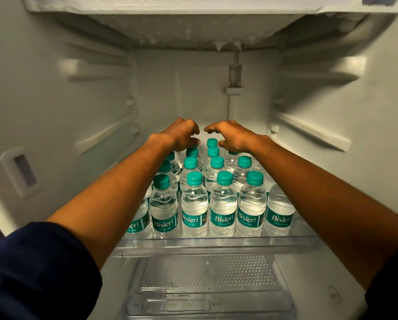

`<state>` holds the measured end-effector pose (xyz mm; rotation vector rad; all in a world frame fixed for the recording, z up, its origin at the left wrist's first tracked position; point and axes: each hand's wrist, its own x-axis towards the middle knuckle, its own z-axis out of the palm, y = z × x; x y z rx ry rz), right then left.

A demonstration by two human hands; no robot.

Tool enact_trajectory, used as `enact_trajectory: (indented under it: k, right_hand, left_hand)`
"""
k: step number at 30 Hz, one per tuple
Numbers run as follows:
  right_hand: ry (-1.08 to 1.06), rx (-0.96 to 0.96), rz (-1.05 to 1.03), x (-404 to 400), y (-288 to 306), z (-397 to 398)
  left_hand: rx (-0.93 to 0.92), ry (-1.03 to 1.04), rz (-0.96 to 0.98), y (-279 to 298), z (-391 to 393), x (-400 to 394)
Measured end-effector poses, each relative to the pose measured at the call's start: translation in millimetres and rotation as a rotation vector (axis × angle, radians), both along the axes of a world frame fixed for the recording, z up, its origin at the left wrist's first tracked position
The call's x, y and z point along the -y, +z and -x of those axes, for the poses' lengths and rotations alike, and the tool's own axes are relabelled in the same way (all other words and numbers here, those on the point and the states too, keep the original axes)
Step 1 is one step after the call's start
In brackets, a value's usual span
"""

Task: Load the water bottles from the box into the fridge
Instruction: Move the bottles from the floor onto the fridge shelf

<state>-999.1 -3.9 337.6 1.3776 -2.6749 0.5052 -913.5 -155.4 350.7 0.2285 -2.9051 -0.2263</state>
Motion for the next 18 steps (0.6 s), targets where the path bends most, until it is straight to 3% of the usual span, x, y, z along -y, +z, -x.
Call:
enact_trajectory:
  k: [6,10,18]
  right_hand:
    - [-0.078,-0.103,0.102,-19,6,-17]
    - [-0.105,-0.193,0.120,-32,9,-36]
    - [-0.219,-0.334,0.036,-51,3,-83]
  left_hand:
    - [-0.160,0.042,0.090,4,-33,-16]
    - [-0.225,0.090,0.283,9,-59,-25]
    - [-0.236,0.167,0.378,-2,-107,-46]
